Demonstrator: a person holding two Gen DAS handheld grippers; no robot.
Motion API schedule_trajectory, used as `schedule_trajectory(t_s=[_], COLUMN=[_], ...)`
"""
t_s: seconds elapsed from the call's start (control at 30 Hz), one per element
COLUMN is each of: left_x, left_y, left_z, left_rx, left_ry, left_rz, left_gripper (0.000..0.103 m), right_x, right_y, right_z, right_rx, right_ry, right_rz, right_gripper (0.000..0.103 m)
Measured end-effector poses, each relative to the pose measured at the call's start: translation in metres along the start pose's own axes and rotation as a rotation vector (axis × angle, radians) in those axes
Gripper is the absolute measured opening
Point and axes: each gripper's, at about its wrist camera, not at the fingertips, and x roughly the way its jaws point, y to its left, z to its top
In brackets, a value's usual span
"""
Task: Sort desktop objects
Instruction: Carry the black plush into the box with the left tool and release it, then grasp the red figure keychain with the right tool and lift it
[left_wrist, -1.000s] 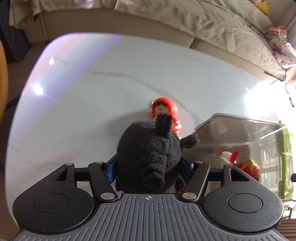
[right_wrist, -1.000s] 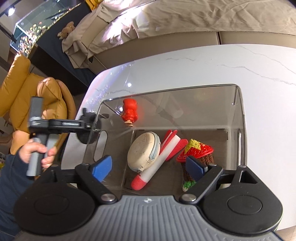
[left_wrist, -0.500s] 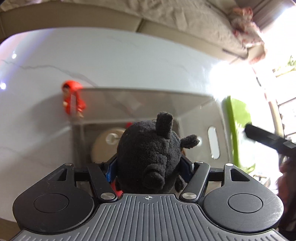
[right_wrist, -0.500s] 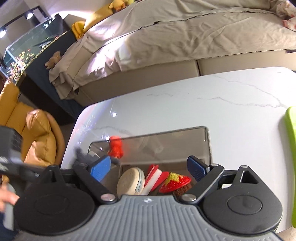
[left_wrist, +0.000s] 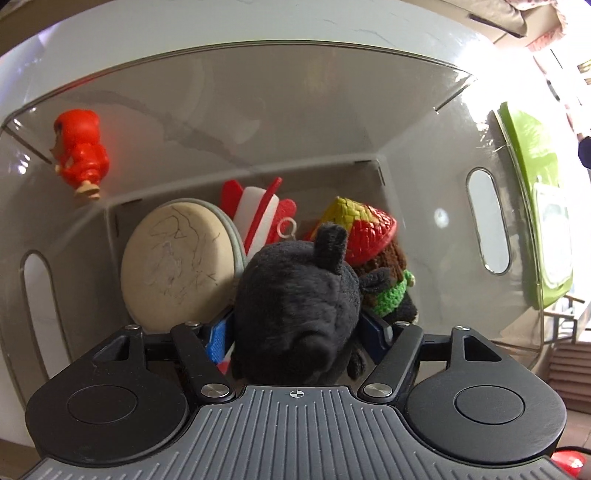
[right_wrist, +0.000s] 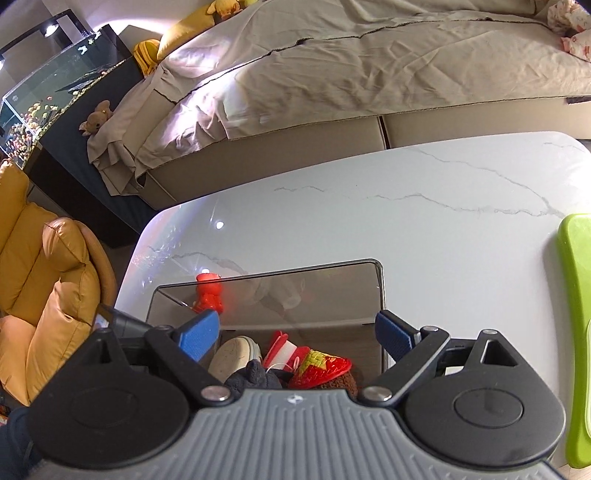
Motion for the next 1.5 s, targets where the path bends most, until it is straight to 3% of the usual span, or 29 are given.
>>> schedule_trajectory(t_s=[0.13, 0.23, 0.33, 0.4, 0.47, 0.63, 0.7, 0.8, 0.97, 1.23, 1.27, 1.5], left_x=[-0.013, -0.038, -0.083, -0.117, -0.148, -0.169, -0.16, -0.137, -0.114, -0.094, -0.093, -0.085], left_y=[0.003, 0.017, 0.046, 0.076, 0.112, 0.192, 0.217, 0.245, 0.266, 0.285, 0.287, 0.294], left_z=[-0.001, -0.005, -0.014, -0.024, -0.032, -0.068, -0.08, -0.094, -0.112, -0.13, -0.133, -0.139], left_rx=[-0.006, -0.038, -0.09, -0.135, -0.197, -0.374, -0.431, -0.511, -0.576, -0.607, -0.61, -0.622], left_ry=[-0.016, -0.043, -0.143, -0.249, -0.359, -0.513, -0.515, -0.493, -0.47, -0.47, -0.477, -0.492], left_rz=[-0.021, -0.118, -0.246, -0.28, -0.267, -0.106, -0.049, -0.023, -0.065, -0.147, -0.149, -0.158], left_gripper=[0.083, 0.087, 0.093, 0.094, 0.096, 0.1, 0.1, 0.1, 0.1, 0.102, 0.102, 0.103], right_x=[0.01, 0.014, 0.014, 0.016, 0.024, 0.089, 0.127, 0.192, 0.286, 0.363, 0.368, 0.381], right_y=[0.002, 0.012, 0.036, 0.058, 0.086, 0.167, 0.201, 0.24, 0.267, 0.277, 0.277, 0.276], right_z=[0.004, 0.012, 0.027, 0.04, 0.055, 0.083, 0.088, 0.081, 0.061, 0.02, 0.017, 0.011], right_rx=[0.002, -0.014, -0.064, -0.12, -0.195, -0.389, -0.477, -0.583, -0.604, -0.687, -0.688, -0.682], right_ry=[0.014, 0.004, -0.025, -0.037, -0.034, 0.103, 0.198, 0.362, 0.618, 0.792, 0.825, 0.9], right_rz=[0.001, 0.01, 0.026, 0.035, 0.042, 0.03, -0.001, -0.06, -0.146, -0.274, -0.284, -0.374], right_gripper=[0.093, 0.093, 0.093, 0.096, 0.1, 0.101, 0.101, 0.1, 0.097, 0.095, 0.088, 0.086])
